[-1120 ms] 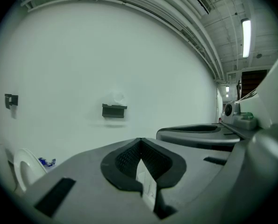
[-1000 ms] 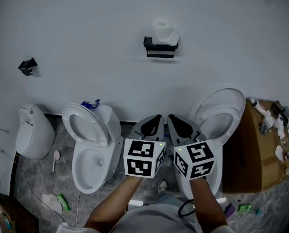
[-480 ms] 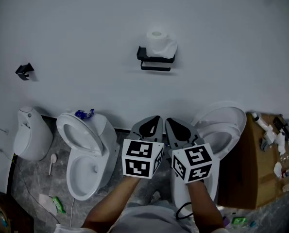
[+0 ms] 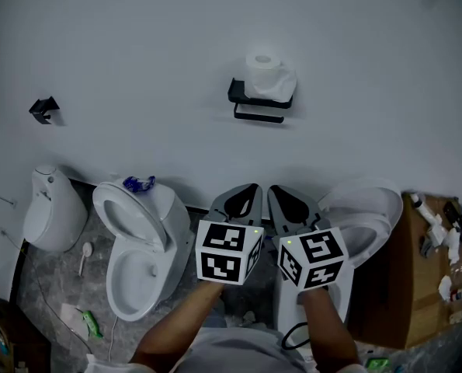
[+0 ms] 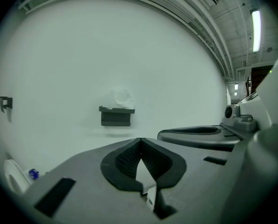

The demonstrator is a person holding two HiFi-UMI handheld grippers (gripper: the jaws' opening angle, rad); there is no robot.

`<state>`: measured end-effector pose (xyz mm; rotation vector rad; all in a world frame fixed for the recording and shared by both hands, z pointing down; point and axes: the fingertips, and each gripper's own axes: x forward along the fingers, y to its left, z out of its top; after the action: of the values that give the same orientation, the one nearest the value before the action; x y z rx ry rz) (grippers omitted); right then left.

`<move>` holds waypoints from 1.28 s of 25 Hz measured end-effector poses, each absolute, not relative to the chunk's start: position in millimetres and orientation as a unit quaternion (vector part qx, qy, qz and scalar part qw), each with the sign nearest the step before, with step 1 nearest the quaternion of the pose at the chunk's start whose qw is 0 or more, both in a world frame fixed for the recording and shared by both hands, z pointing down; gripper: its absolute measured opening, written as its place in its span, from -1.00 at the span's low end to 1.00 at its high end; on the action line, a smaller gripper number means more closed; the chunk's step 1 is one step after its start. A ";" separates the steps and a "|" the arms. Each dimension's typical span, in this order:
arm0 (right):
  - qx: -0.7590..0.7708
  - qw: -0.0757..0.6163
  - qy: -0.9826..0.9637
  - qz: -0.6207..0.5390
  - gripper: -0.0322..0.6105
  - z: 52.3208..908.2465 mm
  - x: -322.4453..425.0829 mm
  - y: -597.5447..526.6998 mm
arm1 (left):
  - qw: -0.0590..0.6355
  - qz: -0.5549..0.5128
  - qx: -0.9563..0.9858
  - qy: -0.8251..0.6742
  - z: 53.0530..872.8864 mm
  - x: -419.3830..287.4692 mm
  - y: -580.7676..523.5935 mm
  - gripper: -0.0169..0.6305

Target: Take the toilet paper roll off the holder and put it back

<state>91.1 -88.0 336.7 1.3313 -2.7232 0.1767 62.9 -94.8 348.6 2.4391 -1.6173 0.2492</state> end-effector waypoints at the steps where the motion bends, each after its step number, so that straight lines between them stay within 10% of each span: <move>1: 0.439 0.052 -0.895 0.058 -0.89 336.1 89.8 -92.1 | 0.103 0.083 0.827 -0.547 348.8 60.9 -98.8 -0.94; 32: 0.550 0.048 -0.834 0.025 -0.89 298.1 19.1 -245.8 | 0.088 0.066 0.898 -0.427 320.2 -2.1 -266.8 -0.94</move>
<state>19.1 -245.8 298.1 1.6765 -2.5415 0.0777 -2.1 -266.8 320.2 2.6721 -1.2710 0.1965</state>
